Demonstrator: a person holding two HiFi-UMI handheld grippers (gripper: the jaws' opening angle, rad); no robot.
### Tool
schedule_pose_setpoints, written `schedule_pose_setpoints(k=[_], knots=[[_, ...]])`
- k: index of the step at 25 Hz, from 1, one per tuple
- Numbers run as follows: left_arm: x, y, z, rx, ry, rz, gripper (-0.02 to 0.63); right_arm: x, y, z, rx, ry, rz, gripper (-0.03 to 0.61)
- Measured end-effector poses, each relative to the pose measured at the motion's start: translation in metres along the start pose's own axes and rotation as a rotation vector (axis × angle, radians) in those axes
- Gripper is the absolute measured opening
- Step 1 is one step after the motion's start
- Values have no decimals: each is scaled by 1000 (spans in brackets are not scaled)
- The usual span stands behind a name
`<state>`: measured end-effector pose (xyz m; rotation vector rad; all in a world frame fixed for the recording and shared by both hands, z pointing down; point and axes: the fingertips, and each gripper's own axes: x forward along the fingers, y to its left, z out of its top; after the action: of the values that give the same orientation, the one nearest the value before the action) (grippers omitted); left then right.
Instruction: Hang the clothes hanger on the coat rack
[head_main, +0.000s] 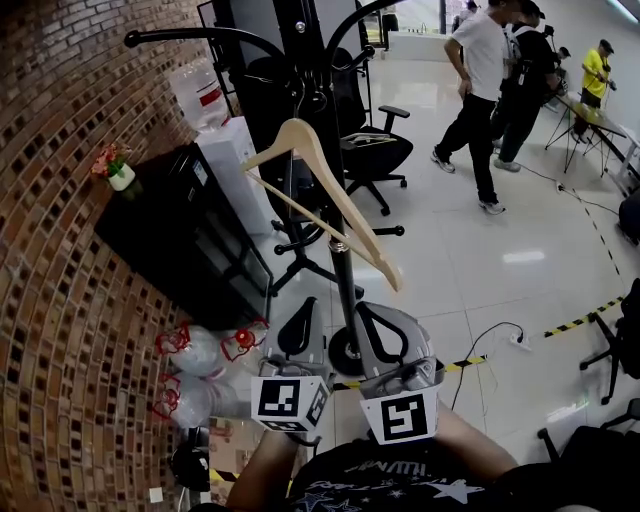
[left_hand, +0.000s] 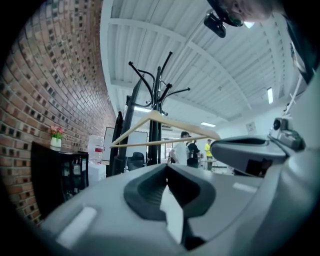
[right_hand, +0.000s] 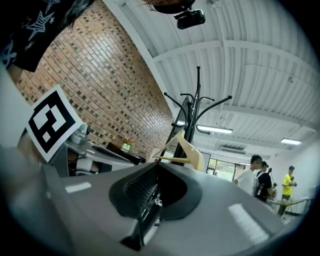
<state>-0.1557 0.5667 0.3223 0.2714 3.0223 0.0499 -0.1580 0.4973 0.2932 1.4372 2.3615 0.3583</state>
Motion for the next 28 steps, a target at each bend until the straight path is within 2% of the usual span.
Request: schedule_pose_setpoints(k=[7, 15, 28], knots=[[-3, -14, -25, -22, 27, -15, 5, 4, 5, -28, 88, 70, 40, 6], [-5, -11, -29, -21, 29, 0, 5, 7, 7, -58, 193, 149, 71, 6], [-2, -8, -32, -27, 43, 12, 5, 12, 12, -63, 209, 175, 117, 6]])
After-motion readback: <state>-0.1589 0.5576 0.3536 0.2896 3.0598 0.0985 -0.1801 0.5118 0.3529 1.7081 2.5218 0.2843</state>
